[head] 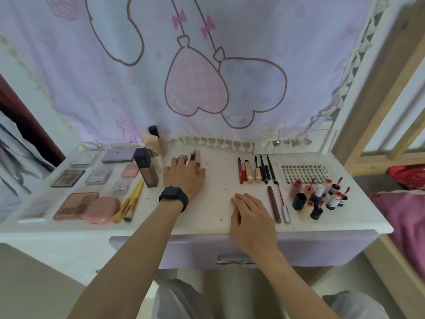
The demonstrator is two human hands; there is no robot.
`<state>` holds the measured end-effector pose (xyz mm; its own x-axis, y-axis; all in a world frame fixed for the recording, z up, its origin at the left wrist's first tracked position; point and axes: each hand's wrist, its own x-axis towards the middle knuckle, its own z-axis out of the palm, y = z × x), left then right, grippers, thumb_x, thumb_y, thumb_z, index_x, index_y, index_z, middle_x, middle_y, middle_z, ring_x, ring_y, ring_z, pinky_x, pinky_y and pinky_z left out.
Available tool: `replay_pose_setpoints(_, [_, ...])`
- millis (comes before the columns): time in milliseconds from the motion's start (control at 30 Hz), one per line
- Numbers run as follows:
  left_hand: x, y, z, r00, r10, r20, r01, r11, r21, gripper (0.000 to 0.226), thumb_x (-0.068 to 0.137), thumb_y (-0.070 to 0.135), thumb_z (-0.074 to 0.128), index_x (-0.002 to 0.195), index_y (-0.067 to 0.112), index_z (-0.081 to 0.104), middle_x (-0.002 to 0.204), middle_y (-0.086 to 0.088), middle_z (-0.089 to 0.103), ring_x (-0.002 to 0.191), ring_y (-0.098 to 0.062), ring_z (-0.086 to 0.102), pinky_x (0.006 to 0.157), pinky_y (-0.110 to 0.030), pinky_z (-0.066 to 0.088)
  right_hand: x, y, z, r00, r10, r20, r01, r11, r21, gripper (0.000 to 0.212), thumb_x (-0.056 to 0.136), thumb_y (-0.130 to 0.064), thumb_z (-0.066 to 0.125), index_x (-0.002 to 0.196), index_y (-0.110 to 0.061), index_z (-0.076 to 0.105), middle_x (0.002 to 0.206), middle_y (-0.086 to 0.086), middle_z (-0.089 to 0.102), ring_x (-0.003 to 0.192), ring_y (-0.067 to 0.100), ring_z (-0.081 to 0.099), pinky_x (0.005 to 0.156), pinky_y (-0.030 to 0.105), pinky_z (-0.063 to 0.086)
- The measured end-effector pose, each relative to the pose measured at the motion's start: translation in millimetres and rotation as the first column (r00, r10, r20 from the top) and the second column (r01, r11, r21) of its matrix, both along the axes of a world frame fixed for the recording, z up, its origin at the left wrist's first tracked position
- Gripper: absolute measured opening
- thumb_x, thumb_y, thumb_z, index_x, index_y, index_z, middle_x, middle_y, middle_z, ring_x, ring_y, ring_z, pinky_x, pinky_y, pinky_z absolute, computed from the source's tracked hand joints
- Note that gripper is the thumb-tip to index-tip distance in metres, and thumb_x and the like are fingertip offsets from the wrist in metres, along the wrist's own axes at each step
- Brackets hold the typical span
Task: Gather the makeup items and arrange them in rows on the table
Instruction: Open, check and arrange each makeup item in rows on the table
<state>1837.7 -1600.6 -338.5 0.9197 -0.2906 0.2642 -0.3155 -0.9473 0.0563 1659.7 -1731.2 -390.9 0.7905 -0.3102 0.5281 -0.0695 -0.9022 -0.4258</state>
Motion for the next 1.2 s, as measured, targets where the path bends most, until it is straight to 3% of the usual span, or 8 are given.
replay_pose_setpoints(100, [4, -9, 5, 1.0, 0.016, 0.019, -0.016, 1.0, 0.017, 0.048, 0.094, 0.058, 0.042, 0.114, 0.022, 0.067, 0.126, -0.006, 0.058, 0.117, -0.028, 0.048, 0.092, -0.042, 0.04, 0, 0, 1, 1.0, 0.013, -0.008, -0.013, 1.0, 0.005, 0.033, 0.09, -0.017, 0.056, 0.115, -0.007, 0.076, 0.12, 0.006, 0.074, 0.118, 0.025, 0.066, 0.1, 0.039, 0.055])
replay_pose_setpoints(267, [6, -24, 9, 0.996, 0.054, -0.065, -0.048, 0.995, 0.086, 0.052, 0.096, 0.054, 0.042, 0.132, 0.021, 0.059, 0.128, -0.008, 0.056, 0.12, -0.029, 0.045, 0.094, -0.043, 0.038, 0, -2, 1, 1.0, 0.023, -0.008, -0.023, 1.0, -0.001, 0.029, 0.087, -0.009, 0.071, 0.115, -0.007, 0.076, 0.12, 0.006, 0.074, 0.117, 0.025, 0.066, 0.099, 0.04, 0.056])
replay_pose_setpoints(533, [-9, -11, 17, 0.989, 0.099, -0.105, -0.123, 0.959, -0.256, 0.033, 0.099, 0.044, 0.043, 0.099, 0.02, 0.066, 0.091, -0.001, 0.064, 0.083, -0.022, 0.059, 0.062, -0.031, 0.046, -1, -1, 2, 0.999, 0.041, 0.004, -0.041, 0.999, 0.031, 0.029, 0.087, -0.009, 0.072, 0.116, -0.007, 0.076, 0.121, 0.006, 0.073, 0.118, 0.025, 0.066, 0.1, 0.041, 0.055])
replay_pose_setpoints(767, [-54, 18, 21, 0.954, -0.229, -0.192, -0.067, 0.46, -0.885, 0.015, 0.097, 0.035, 0.061, 0.097, 0.023, 0.07, 0.082, 0.009, 0.071, 0.069, -0.003, 0.058, 0.062, -0.02, 0.045, -1, 0, 17, 0.994, 0.043, -0.102, -0.019, 0.975, 0.223, 0.038, 0.101, -0.041, 0.053, 0.132, -0.021, 0.061, 0.118, -0.01, 0.069, 0.116, 0.014, 0.059, 0.099, 0.033, 0.048])
replay_pose_setpoints(900, [-75, 34, 24, 0.871, -0.427, -0.243, -0.05, 0.415, -0.909, 0.008, 0.096, 0.025, 0.063, 0.097, 0.028, 0.07, 0.083, 0.008, 0.072, 0.063, 0.006, 0.058, 0.056, -0.01, 0.045, 3, -3, 38, 0.987, 0.12, -0.106, -0.022, 0.758, 0.652, 0.053, 0.094, -0.073, 0.032, 0.132, -0.039, 0.045, 0.1, -0.023, 0.069, 0.091, 0.0, 0.064, 0.082, 0.026, 0.05])
replay_pose_setpoints(1000, [-83, 39, 27, 0.839, -0.468, -0.278, -0.038, 0.459, -0.888, 0.008, 0.096, 0.025, 0.064, 0.098, 0.028, 0.07, 0.082, 0.01, 0.071, 0.064, 0.007, 0.059, 0.055, -0.008, 0.044, 11, -6, 54, 0.987, 0.132, 0.088, -0.144, 0.514, 0.846, 0.036, 0.1, -0.056, 0.043, 0.12, -0.028, 0.053, 0.085, -0.011, 0.073, 0.065, 0.0, 0.062, 0.061, 0.016, 0.05])
replay_pose_setpoints(1133, [-88, 44, 33, 0.83, -0.48, -0.284, -0.058, 0.433, -0.9, 0.008, 0.093, 0.027, 0.067, 0.099, 0.029, 0.072, 0.083, 0.01, 0.072, 0.066, 0.007, 0.06, 0.057, -0.007, 0.044, 16, -10, 63, 0.988, 0.107, 0.114, -0.151, 0.478, 0.865, 0.02, 0.105, -0.025, 0.053, 0.11, -0.01, 0.065, 0.071, -0.007, 0.07, 0.054, 0.004, 0.054, 0.056, 0.021, 0.049])
replay_pose_setpoints(1200, [-90, 45, 35, 0.824, -0.499, -0.269, -0.094, 0.348, -0.933, 0.011, 0.09, 0.028, 0.071, 0.1, 0.03, 0.075, 0.084, 0.011, 0.073, 0.067, 0.005, 0.06, 0.059, -0.009, 0.046, 18, -9, 62, 0.989, 0.097, 0.111, -0.138, 0.343, 0.929, 0.019, 0.104, -0.021, 0.055, 0.108, -0.007, 0.066, 0.071, -0.006, 0.071, 0.055, 0.005, 0.055, 0.059, 0.025, 0.052])
